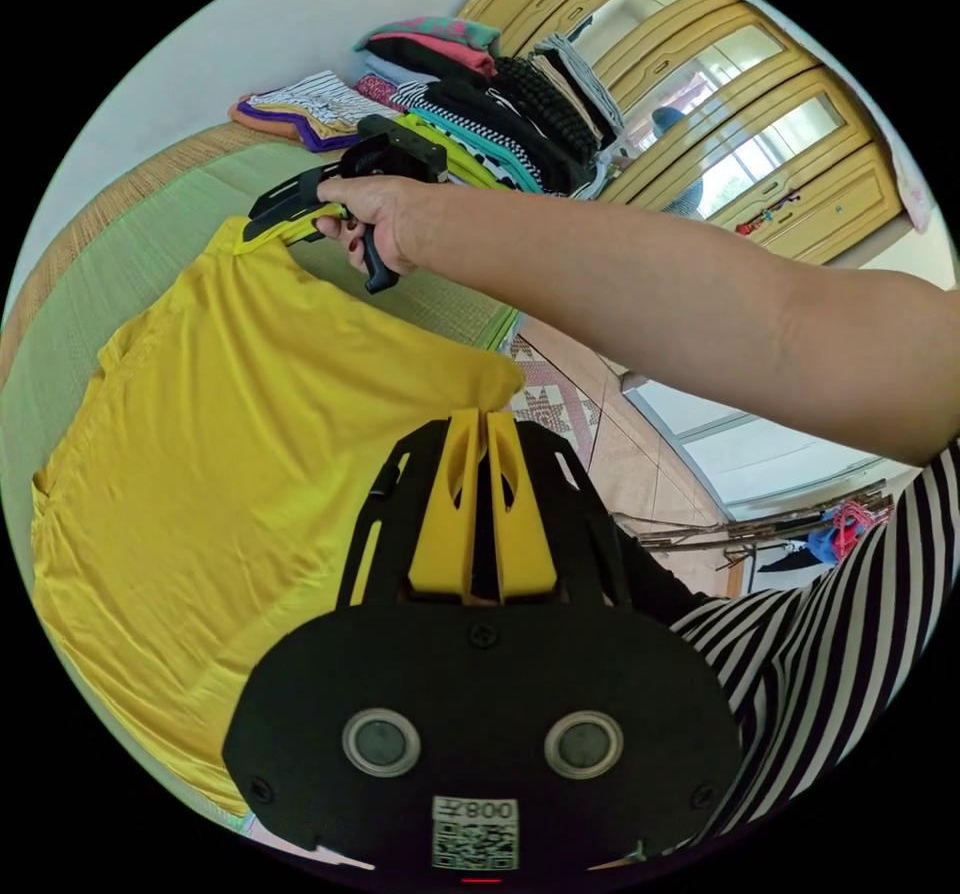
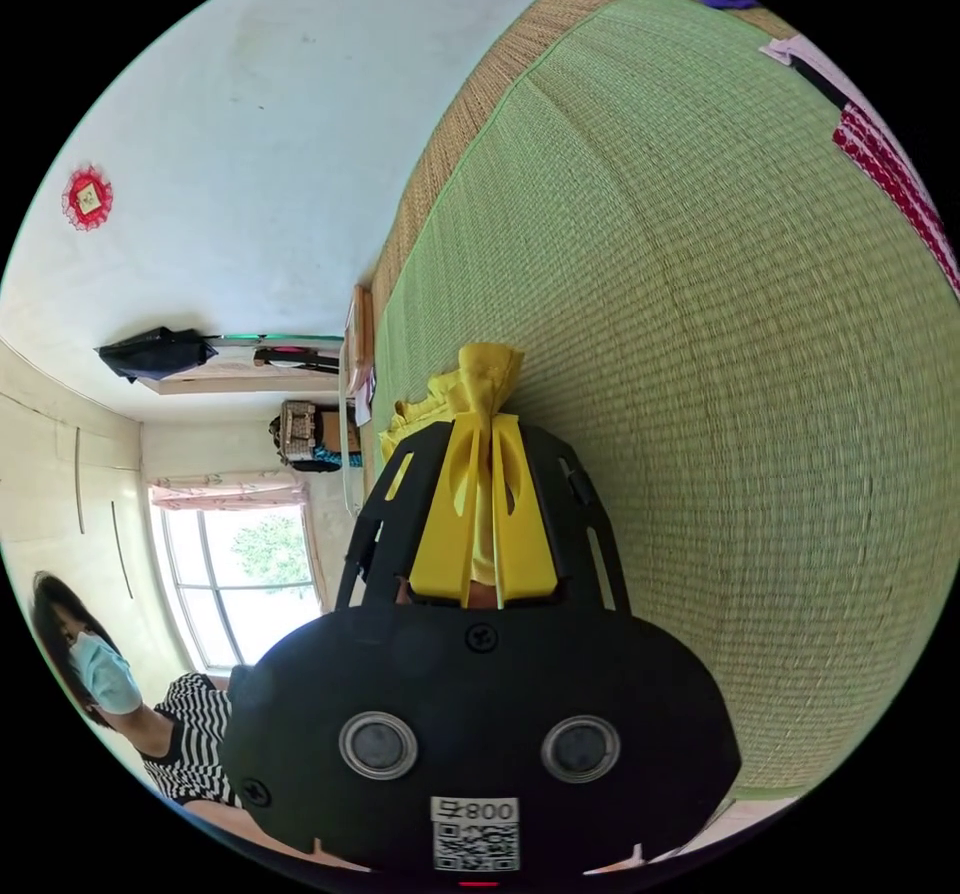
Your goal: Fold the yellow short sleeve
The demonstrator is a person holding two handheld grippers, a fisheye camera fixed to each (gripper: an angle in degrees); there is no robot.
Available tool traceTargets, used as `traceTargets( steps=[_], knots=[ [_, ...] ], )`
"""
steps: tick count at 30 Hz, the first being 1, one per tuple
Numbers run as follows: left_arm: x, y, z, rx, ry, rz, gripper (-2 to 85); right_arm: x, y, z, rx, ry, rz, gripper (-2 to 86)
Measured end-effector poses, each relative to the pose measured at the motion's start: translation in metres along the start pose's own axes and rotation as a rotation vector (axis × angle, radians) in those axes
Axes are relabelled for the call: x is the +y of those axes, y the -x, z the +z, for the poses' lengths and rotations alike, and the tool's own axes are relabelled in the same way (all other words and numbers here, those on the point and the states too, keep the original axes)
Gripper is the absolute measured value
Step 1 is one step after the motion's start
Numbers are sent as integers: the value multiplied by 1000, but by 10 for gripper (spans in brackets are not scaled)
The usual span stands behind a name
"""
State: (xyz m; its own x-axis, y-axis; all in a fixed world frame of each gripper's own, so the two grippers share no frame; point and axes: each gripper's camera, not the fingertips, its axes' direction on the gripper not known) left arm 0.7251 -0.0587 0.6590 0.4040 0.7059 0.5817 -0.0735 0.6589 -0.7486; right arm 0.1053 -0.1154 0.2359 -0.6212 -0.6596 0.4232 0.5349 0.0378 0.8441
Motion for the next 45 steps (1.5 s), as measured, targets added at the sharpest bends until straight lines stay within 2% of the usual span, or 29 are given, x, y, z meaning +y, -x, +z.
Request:
traceTargets(
  steps=[12,28,45],
  knots=[
    [93,59,44,25,-135,-64,10,24,75,-12,32,-48,-8,18],
    [274,167,126,55,-357,-248,10,66,217,9,42,-97,-96,16],
    [500,313,266,105,-603,-625,10,85,400,140,117,7,-221,15]
  ],
)
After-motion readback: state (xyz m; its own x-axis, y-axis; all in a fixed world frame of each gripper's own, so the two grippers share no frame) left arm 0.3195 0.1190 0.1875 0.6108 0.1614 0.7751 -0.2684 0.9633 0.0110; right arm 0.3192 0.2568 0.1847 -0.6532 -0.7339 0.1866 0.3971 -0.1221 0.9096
